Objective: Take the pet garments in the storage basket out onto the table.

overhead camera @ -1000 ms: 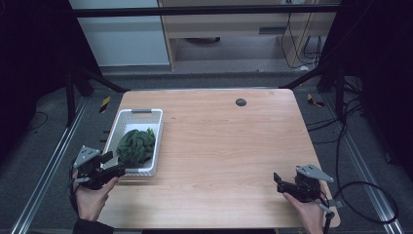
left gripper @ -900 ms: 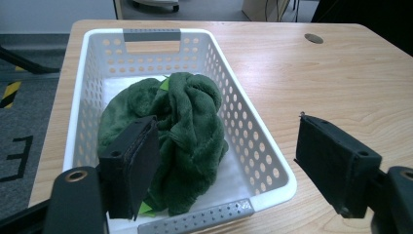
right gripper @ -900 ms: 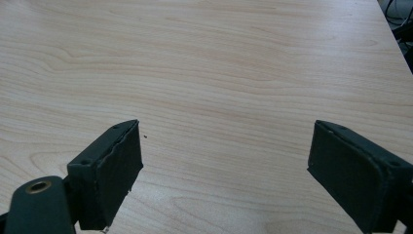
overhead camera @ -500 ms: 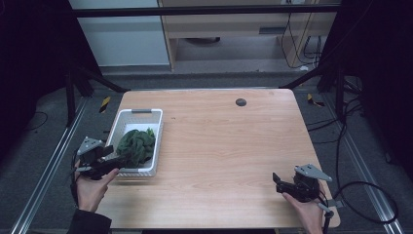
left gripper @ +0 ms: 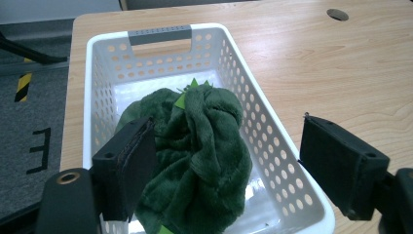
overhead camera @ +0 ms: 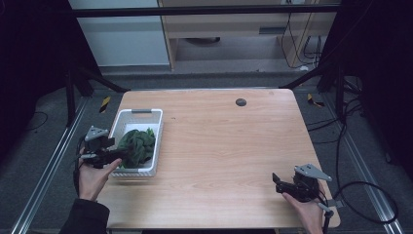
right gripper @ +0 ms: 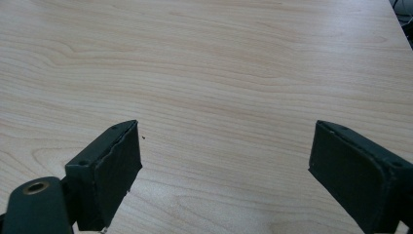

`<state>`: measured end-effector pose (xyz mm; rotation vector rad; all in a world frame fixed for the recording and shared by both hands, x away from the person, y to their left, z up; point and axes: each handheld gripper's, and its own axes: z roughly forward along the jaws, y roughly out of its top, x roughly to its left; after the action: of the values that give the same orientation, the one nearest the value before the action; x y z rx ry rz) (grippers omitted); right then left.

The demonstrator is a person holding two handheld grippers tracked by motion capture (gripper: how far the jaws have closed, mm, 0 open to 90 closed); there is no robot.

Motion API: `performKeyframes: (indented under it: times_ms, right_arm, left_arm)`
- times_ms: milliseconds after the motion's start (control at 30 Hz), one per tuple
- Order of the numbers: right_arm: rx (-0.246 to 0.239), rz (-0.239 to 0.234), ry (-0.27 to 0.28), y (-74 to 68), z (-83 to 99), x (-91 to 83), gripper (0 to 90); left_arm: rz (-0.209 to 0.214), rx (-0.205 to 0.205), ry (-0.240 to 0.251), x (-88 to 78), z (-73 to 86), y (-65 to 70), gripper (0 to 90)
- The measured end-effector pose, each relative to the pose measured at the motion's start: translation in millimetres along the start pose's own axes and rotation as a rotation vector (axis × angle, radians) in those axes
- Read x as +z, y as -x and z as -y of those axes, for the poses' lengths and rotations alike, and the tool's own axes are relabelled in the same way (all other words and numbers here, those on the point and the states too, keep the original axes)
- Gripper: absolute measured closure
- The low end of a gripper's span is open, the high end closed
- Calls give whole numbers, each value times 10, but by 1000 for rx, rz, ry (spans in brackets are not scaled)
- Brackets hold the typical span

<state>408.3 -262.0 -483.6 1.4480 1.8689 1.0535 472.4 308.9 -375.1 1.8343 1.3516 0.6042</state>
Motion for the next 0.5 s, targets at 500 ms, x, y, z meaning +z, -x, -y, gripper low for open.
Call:
performKeyframes:
  times_ms: [500]
  right_arm:
    - [-13,-8,-5,-12,-7,21,114]
  left_arm:
    - [-20,32,-59,206,-215,21,190]
